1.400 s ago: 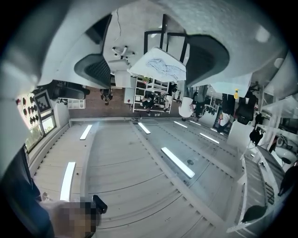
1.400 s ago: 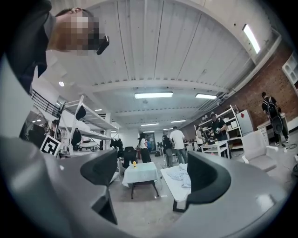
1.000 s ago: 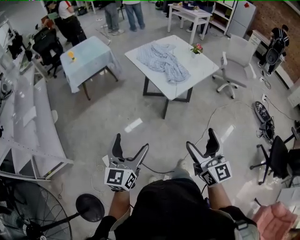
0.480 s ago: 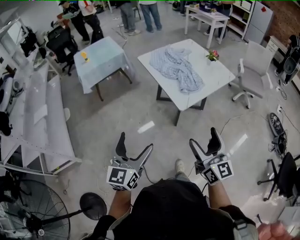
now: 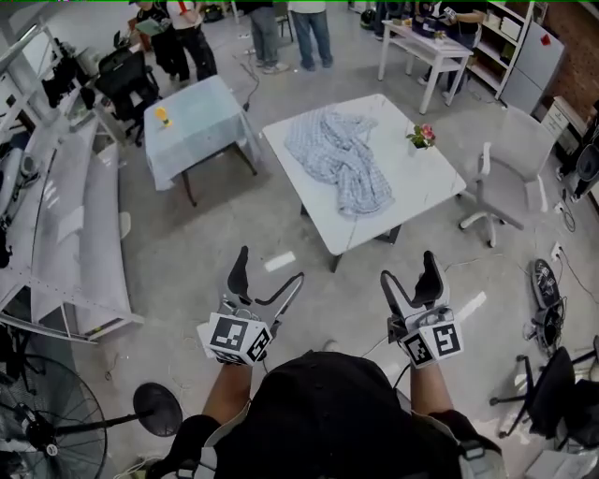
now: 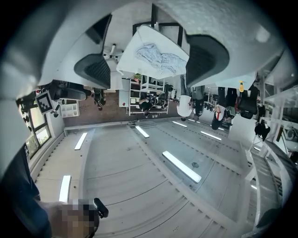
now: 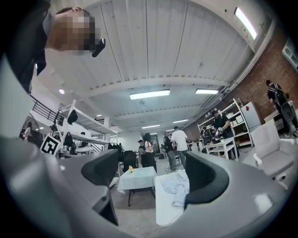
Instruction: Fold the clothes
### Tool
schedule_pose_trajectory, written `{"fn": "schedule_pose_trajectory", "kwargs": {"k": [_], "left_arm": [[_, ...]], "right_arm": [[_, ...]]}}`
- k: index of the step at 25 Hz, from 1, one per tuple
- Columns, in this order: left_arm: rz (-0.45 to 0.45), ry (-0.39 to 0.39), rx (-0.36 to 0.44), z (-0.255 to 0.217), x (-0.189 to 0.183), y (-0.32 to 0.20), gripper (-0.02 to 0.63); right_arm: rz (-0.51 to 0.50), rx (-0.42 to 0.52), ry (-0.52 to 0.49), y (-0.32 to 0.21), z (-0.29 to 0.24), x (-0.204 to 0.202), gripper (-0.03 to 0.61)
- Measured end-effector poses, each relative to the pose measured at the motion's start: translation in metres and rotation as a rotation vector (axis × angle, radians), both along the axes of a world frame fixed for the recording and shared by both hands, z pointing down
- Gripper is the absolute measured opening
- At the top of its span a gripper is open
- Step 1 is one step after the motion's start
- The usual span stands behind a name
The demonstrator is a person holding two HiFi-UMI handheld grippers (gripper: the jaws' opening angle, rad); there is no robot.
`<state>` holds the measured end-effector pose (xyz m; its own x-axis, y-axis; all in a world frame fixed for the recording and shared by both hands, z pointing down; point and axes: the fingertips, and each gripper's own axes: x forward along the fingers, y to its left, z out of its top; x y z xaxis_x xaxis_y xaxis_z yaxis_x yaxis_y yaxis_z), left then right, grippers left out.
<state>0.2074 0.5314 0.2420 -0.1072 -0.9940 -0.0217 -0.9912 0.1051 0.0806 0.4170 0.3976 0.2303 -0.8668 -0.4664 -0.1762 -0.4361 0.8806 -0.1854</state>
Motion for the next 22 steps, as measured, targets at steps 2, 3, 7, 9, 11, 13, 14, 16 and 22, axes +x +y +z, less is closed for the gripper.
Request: {"fn": "schedule_pose_trajectory", "kwargs": {"k": [2,3,7,9,11,13,14,16,22], "left_arm": [[-0.005,-0.020,-0.006,0.002,0.005,-0.023,0.505],[-0.008,-0.029,-0.010,0.003,0.007,-0.033,0.505],[0.000,-0.039,-0.042,0.008,0.015,-0.060,0.505],[0.003,-0.047,-0.058,0.008,0.017,-0.066,0.505],[-0.001,-0.050,-0.070,0.010,0.017,-0.071,0.503],[0.004,-0.047,-0.080,0.016,0.014,-0.079,0.503],[0.011,-0.044,-0.085,0.019,0.012,-0.085,0.503],[0.029,-0.033,-0.090,0.024,0.006,-0.098,0.503],[0.079,0.001,-0.083,0.035,-0.035,-0.146,0.503]], "right_arm": [[0.002,-0.008,-0.003,-0.022,0.001,0.007,0.416],[0.003,-0.009,0.000,-0.031,0.003,0.011,0.411],[0.007,-0.025,0.017,-0.059,0.012,0.024,0.405],[-0.005,-0.051,0.013,-0.067,0.016,0.025,0.397],[-0.035,-0.069,0.026,-0.071,0.024,0.020,0.372],[-0.050,-0.075,0.050,-0.075,0.033,0.014,0.371],[-0.049,-0.077,0.058,-0.078,0.035,0.011,0.371],[-0.037,-0.075,0.063,-0.086,0.035,0.006,0.368],[0.029,-0.066,0.086,-0.125,0.030,-0.023,0.359]]}}
